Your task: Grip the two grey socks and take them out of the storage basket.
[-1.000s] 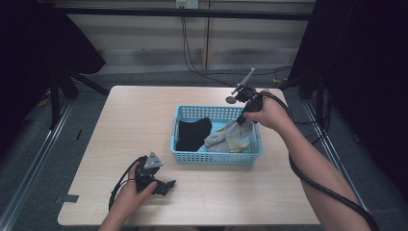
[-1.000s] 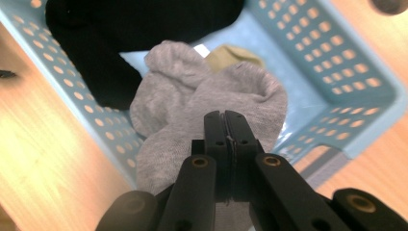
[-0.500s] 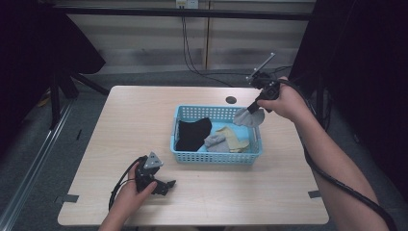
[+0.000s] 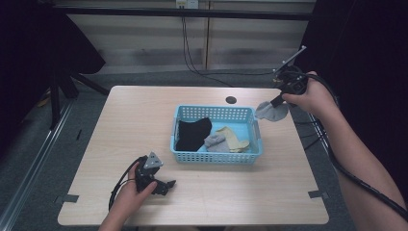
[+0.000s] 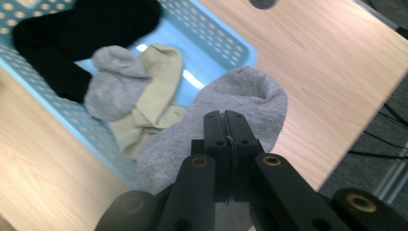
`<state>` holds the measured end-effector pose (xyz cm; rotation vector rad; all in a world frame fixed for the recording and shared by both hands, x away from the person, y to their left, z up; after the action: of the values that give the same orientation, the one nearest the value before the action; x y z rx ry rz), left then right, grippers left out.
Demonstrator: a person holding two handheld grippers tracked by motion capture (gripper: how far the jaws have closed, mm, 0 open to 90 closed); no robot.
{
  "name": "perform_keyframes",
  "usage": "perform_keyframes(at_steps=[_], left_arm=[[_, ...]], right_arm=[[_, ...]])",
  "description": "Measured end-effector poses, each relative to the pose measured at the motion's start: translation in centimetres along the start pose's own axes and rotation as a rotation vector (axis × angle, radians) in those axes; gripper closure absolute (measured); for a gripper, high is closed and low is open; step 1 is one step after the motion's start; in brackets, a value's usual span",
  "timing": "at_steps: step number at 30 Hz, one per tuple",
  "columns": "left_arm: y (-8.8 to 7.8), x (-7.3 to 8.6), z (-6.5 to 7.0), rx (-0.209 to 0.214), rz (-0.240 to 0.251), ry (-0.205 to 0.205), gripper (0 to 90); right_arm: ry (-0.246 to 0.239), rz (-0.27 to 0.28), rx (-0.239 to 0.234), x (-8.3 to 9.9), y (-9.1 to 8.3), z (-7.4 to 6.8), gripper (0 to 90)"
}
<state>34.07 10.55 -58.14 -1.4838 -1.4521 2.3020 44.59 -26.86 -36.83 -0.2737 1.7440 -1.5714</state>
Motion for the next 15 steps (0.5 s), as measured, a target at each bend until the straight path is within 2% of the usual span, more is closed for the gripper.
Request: perform_keyframes(at_steps=[2, 5, 6, 9, 11, 12, 14, 15], left_arm=[[0.0, 0.0, 0.0, 0.0, 0.0, 0.0, 0.0], [0.0, 0.0, 0.0, 0.0, 0.0, 0.0, 0.0], [0.0, 0.0, 0.0, 0.0, -0.001, 0.0, 0.0], [0.0, 0.0, -0.1, -0.003, -0.002, 0.003, 0.0], [0.0, 0.0, 0.0, -0.004, 0.001, 0.001, 0.0], [0.0, 0.0, 0.0, -0.004, 0.001, 0.001, 0.0], [0.0, 0.0, -0.1, -0.005, 0.001, 0.003, 0.0], [0.0, 0.0, -0.1, -0.005, 0.001, 0.003, 0.0]], right_arm=[[0.019, -0.007, 0.024, 1.0, -0.1, 1.0, 89.4], [0.029, -0.014, 0.027, 1.8, 0.1, 1.6, 89.4], [0.05, -0.022, 0.042, 2.4, 0.4, 2.2, 89.3], [0.063, -0.028, 0.045, 3.0, 0.9, 2.6, 89.3], [0.08, -0.035, 0.042, 3.7, 2.4, 2.8, 89.1], [0.08, -0.035, 0.042, 3.7, 2.4, 2.8, 89.1], [0.087, -0.05, 0.025, 4.6, 4.3, 2.5, 88.9], [0.087, -0.05, 0.025, 4.6, 4.3, 2.5, 88.9]])
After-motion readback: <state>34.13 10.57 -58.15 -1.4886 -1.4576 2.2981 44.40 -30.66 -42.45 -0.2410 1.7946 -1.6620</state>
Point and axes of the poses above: each handheld gripper's, and its own axes: y roughly forward along the jaws, x roughly out of its underside, z roughly to its right, the point moved 10 cm from there along y, roughly forward along the jaws, and after that the axes turned 7 degrees about -y, right-handed, at the moved point
